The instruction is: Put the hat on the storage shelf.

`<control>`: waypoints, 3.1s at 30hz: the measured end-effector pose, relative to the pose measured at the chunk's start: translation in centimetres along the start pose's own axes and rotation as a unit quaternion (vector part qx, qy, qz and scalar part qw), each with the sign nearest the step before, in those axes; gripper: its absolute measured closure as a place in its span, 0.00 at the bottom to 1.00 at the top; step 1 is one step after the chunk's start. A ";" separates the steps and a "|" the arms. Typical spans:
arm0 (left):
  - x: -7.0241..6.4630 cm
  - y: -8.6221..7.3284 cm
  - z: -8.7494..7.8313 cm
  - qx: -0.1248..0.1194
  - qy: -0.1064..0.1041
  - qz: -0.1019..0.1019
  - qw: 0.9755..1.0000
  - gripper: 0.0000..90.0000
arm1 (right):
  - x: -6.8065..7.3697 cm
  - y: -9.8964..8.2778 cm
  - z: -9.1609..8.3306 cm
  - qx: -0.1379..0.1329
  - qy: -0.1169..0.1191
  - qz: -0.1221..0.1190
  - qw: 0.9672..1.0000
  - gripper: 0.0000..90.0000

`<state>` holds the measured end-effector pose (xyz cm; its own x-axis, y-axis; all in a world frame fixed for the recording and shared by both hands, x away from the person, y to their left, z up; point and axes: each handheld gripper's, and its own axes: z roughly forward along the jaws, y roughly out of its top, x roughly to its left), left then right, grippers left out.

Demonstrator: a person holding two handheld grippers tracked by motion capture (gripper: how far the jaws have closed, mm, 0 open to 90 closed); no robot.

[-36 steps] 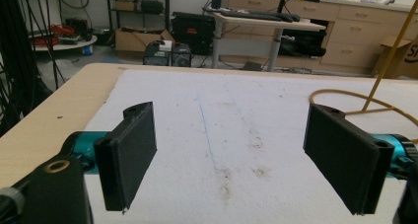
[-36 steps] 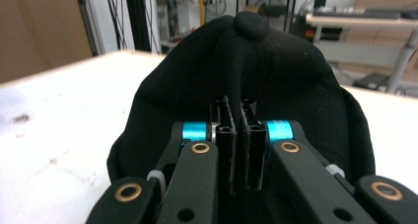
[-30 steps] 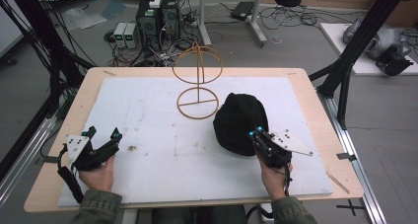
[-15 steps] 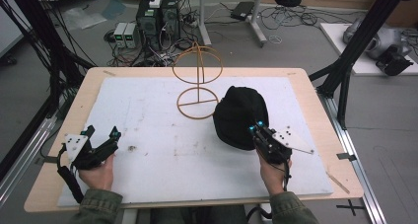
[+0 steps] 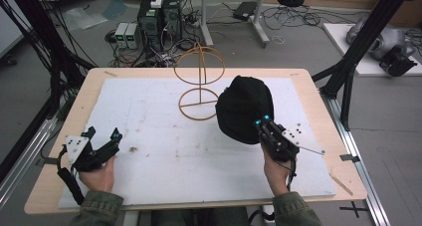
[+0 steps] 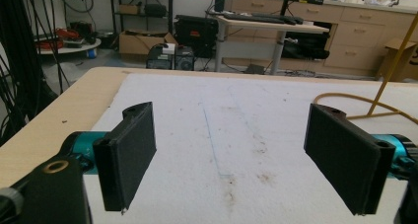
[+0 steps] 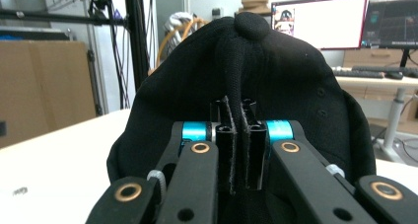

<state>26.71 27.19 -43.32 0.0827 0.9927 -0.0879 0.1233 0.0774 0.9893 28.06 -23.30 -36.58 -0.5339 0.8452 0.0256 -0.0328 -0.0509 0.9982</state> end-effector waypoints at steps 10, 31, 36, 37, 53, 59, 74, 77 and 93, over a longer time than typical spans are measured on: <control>0.1 0.0 0.0 -0.009 -0.003 -0.012 1.000 0.22 | -0.6 1.9 1.6 -0.037 0.015 0.013 0.999 0.97; 0.5 0.2 0.0 -0.014 0.001 -0.029 0.999 0.22 | 1.6 6.3 7.8 -0.060 0.034 0.014 0.998 0.97; 0.4 0.2 0.0 -0.013 -0.004 -0.030 0.999 0.22 | 2.0 6.9 9.2 -0.059 0.032 0.016 0.998 0.97; 0.4 0.2 0.0 -0.013 -0.004 -0.030 0.999 0.22 | 2.0 6.9 9.2 -0.059 0.032 0.016 0.998 0.97; 0.6 0.2 0.1 -0.021 -0.002 -0.037 0.999 0.22 | 3.8 8.8 14.0 -0.068 0.035 0.002 0.997 0.97; 0.6 0.2 0.2 -0.022 -0.005 -0.039 0.999 0.22 | 3.9 9.3 16.3 -0.066 0.032 0.002 0.997 0.97; 0.9 0.3 0.0 -0.023 0.002 -0.031 0.999 0.21 | 3.8 10.4 20.5 -0.037 0.031 0.009 0.999 0.97; 1.0 0.3 0.0 -0.024 0.002 -0.035 0.999 0.21 | 3.9 9.9 21.2 -0.016 0.032 0.009 0.999 0.97; 0.9 0.2 0.2 -0.012 -0.005 -0.034 0.999 0.21 | 2.2 9.0 22.0 0.060 0.050 0.028 0.997 0.97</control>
<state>27.03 28.07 -43.20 0.0842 0.9841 -0.1566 0.1047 0.1475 0.9835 45.14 -10.18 -26.38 -0.6136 0.7854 0.0818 0.0980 -0.0270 0.9948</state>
